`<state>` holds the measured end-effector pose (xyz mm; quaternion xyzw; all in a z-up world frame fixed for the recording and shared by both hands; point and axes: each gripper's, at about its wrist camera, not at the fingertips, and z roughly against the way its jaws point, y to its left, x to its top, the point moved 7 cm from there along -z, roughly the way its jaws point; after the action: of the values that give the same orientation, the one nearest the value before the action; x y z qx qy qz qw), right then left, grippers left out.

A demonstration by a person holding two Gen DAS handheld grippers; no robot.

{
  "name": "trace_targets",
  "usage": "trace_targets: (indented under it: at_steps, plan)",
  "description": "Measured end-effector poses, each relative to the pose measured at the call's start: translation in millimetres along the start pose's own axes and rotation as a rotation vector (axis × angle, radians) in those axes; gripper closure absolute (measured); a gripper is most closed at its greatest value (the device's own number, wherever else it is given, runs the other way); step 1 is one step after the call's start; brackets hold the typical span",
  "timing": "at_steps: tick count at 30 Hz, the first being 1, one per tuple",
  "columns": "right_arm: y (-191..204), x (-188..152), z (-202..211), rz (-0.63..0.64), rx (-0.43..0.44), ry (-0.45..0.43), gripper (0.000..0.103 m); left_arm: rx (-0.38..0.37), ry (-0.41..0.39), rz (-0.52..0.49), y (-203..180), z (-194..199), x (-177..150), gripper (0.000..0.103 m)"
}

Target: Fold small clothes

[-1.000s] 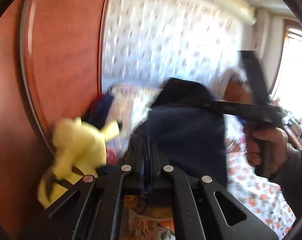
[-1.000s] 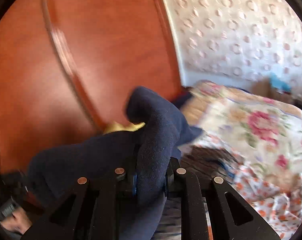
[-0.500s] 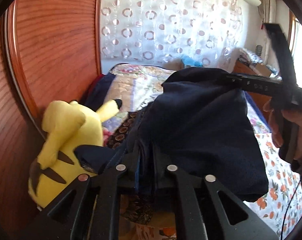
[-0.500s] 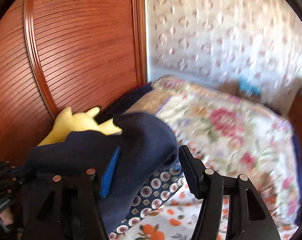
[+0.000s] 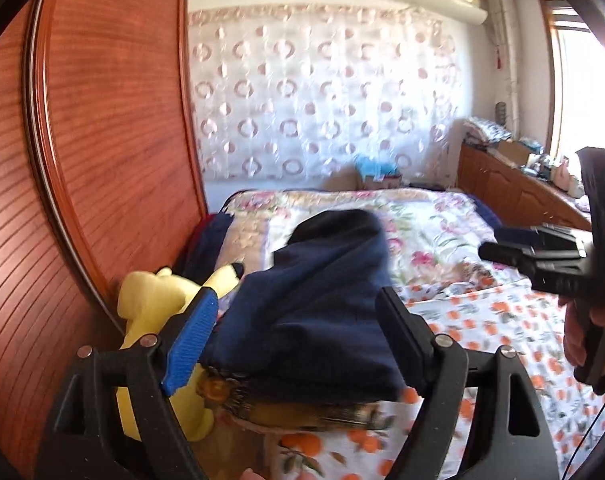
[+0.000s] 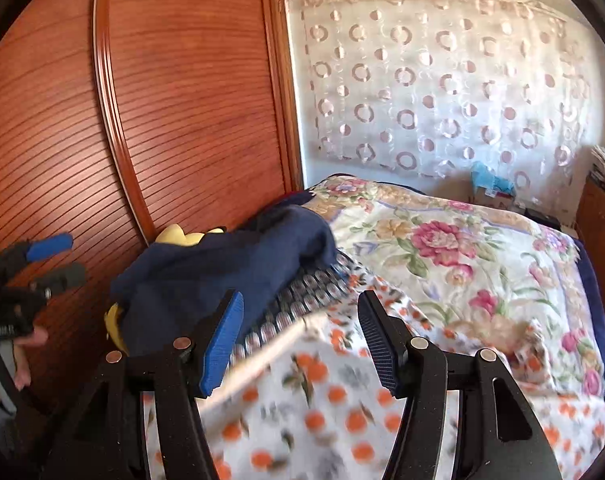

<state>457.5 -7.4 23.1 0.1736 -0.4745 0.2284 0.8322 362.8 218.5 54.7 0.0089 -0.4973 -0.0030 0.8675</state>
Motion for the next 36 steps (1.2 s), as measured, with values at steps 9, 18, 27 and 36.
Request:
trace_targets:
  at_steps: [9, 18, 27, 36]
  plan:
    - [-20, -50, 128, -0.045, -0.105, -0.097, 0.040, -0.043, -0.045, -0.004, -78, 63, -13, 0.020]
    - [-16, -100, 236, -0.073, -0.244, -0.146, 0.035, -0.153, -0.064, -0.005, -162, 115, -36, 0.020]
    - [14, -124, 273, -0.112, -0.316, -0.189, 0.035, -0.180, -0.107, -0.034, -204, 162, -43, 0.020]
    - [26, -145, 290, -0.146, -0.326, -0.208, 0.035, -0.160, -0.120, -0.042, -225, 188, -52, 0.020]
